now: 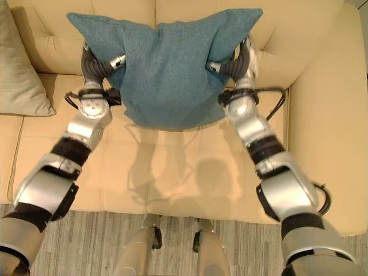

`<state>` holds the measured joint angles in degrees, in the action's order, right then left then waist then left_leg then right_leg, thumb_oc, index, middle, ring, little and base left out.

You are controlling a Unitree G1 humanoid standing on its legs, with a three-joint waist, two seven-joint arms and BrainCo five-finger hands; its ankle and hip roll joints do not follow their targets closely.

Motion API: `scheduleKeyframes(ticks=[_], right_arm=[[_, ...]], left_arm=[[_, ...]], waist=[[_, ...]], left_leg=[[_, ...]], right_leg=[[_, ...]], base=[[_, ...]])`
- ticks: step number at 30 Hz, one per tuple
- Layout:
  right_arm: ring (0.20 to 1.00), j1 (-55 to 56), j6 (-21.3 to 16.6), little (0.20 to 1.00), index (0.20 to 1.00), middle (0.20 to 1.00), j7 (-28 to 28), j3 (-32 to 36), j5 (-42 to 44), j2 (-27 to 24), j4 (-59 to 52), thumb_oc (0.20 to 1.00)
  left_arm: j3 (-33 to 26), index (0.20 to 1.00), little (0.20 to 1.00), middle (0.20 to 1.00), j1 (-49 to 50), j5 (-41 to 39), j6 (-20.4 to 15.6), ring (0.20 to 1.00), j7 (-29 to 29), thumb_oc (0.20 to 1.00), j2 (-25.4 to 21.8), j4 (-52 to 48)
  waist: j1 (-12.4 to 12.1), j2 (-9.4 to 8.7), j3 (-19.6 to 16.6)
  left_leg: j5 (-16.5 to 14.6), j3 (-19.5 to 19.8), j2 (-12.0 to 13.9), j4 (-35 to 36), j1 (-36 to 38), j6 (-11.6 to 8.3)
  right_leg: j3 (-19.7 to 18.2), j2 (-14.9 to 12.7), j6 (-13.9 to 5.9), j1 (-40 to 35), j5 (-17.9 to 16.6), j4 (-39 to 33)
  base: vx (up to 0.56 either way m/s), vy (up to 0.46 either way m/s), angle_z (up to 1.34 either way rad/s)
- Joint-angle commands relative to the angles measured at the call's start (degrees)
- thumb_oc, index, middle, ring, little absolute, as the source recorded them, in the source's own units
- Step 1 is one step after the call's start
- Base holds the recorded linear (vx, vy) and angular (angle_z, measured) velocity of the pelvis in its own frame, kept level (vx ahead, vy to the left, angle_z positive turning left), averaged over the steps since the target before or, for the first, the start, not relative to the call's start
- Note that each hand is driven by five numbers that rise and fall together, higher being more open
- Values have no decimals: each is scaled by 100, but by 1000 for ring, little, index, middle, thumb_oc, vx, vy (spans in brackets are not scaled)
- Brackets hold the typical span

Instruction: Pick up all the scattered cushions and arrange them neatly on the sofa.

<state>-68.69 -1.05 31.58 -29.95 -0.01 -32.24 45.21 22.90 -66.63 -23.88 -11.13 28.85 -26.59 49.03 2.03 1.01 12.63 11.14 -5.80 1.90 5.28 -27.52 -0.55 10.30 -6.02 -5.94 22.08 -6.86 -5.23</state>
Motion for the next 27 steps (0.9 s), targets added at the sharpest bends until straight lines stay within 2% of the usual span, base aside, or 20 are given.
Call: scheduleKeyframes(ticks=[1, 2, 4, 5, 8, 9, 11, 14, 16, 17, 20, 23, 25, 27], right_arm=[[1000, -421, -240, 1000, 1000, 1000, 147, 115, -319, 135, -228, 1000], [1000, -522, -158, 1000, 1000, 1000, 106, 13, -335, -28, -39, 1000], [1000, -480, -73, 1000, 1000, 1000, -45, -107, -236, -469, 390, 1000], [1000, -483, -75, 1000, 1000, 1000, -46, -108, -235, -469, 391, 1000], [1000, -71, -82, 1000, 1000, 1000, -157, 64, -151, -889, 539, 1000], [1000, 257, -93, 1000, 1000, 1000, -200, 236, -150, -1101, 568, 1000], [1000, 663, -100, 1000, 1000, 1000, -241, 467, -174, -1219, 537, 1000], [1000, 2100, -127, 1000, 1000, 1000, -377, 1216, -409, -1368, 149, 1000], [1000, 3003, -157, 1000, 1000, 1000, -479, 1685, -508, -1269, -286, 1000], [1000, 4003, -215, 1000, 1000, 1000, -652, 2206, -632, -1064, -759, 1000], [1000, 5276, -297, 1000, 1000, 1000, -956, 2791, -582, -604, -991, 1000], [1000, 6078, -321, 1000, 1000, 1000, -1225, 3034, -689, -267, -1059, 1000], [1000, 6786, -410, 1000, 1000, 1000, -1540, 3129, -787, 289, -805, 1000], [1000, 6918, -458, 1000, 1000, 1000, -1672, 2889, -906, 484, -442, 1000]], left_arm=[[254, 1000, 1000, 1000, -302, 205, -298, 1000, -60, 1000, 42, 10], [275, 1000, 1000, 1000, -388, 236, -253, 1000, -82, 1000, -89, 121], [311, 1000, 1000, 1000, -564, 272, -154, 1000, -227, 1000, -662, 591], [312, 1000, 1000, 1000, -567, 270, -156, 1000, -229, 1000, -663, 595], [168, 1000, 1000, 1000, -381, 341, -115, 1000, -320, 1000, -1183, 643], [77, 1000, 1000, 1000, -153, 427, -98, 1000, -402, 1000, -1465, 559], [-89, 1000, 1000, 1000, 142, 480, -83, 1000, -461, 1000, -1650, 490], [-677, 1000, 1000, 1000, 1237, 720, -37, 1000, -586, 1000, -1906, -118], [-1072, 1000, 1000, 1000, 2087, 882, -64, 1000, -635, 1000, -1748, -796], [-1447, 1000, 1000, 1000, 3118, 1115, -78, 1000, -791, 1000, -1495, -1480], [-1903, 1000, 1000, 1000, 4661, 1428, -27, 1000, -1059, 1000, -972, -2138], [-2176, 1000, 1000, 1000, 5777, 1508, 80, 1000, -1373, 1000, -414, -2167], [-2248, 1000, 1000, 1000, 6943, 1762, 306, 1000, -1793, 1000, 289, -1515], [-2110, 1000, 1000, 1000, 7161, 1981, 398, 1000, -1916, 1000, 542, -821]], waist=[[-113, -143, -298], [-116, -158, -330], [-90, -173, -449], [-90, -173, -447], [-72, -168, -538], [-57, -153, -573], [-31, -131, -615], [22, -91, -743], [37, -92, -767], [61, -107, -779], [67, -142, -786], [68, -161, -798], [56, -167, -865], [46, -179, -891]], left_leg=[[-493, -165, -44, -28, 319, -628], [-502, -154, -42, -28, 343, -631], [-527, -167, -26, -28, 406, -632], [-527, -167, -26, -28, 407, -632], [-564, -197, -22, -28, 477, -623], [-580, -220, -12, -28, 529, -613], [-599, -248, -12, -28, 577, -601], [-656, -285, 7, -28, 702, -563], [-668, -297, 22, -28, 827, -549], [-709, -304, 51, -28, 1020, -537], [-767, -311, 68, -28, 1365, -521], [-804, -299, 89, -28, 1654, -497], [-850, -326, 124, -28, 1997, -446], [-863, -350, 171, -28, 2185, -442]], right_leg=[[-41, -170, -428, 76, 28, 74], [-38, -168, -432, 39, 26, 71], [-25, -156, -439, -12, 28, 62], [-25, -156, -439, -13, 28, 62], [-27, -154, -451, -92, 38, 50], [-28, -155, -451, -129, 50, 51], [-43, -154, -448, -160, 56, 47], [-49, -153, -434, -267, 87, 35], [-33, -158, -418, -402, 111, 25], [-16, -174, -409, -597, 166, 25], [15, -164, -382, -969, 263, 24], [33, -144, -368, -1257, 324, 28], [33, -85, -348, -1591, 397, 55], [13, -28, -318, -1777, 468, 77]], base=[[22, -21, 11], [26, -12, 6], [19, -8, 0], [0, 0, 0], [18, 10, -4], [0, 0, 0], [13, 18, -2], [-6, 12, -7], [28, -23, -9], [61, -35, -12], [59, -46, 1], [28, -49, 0], [-61, -70, -3], [-91, -69, -7]])
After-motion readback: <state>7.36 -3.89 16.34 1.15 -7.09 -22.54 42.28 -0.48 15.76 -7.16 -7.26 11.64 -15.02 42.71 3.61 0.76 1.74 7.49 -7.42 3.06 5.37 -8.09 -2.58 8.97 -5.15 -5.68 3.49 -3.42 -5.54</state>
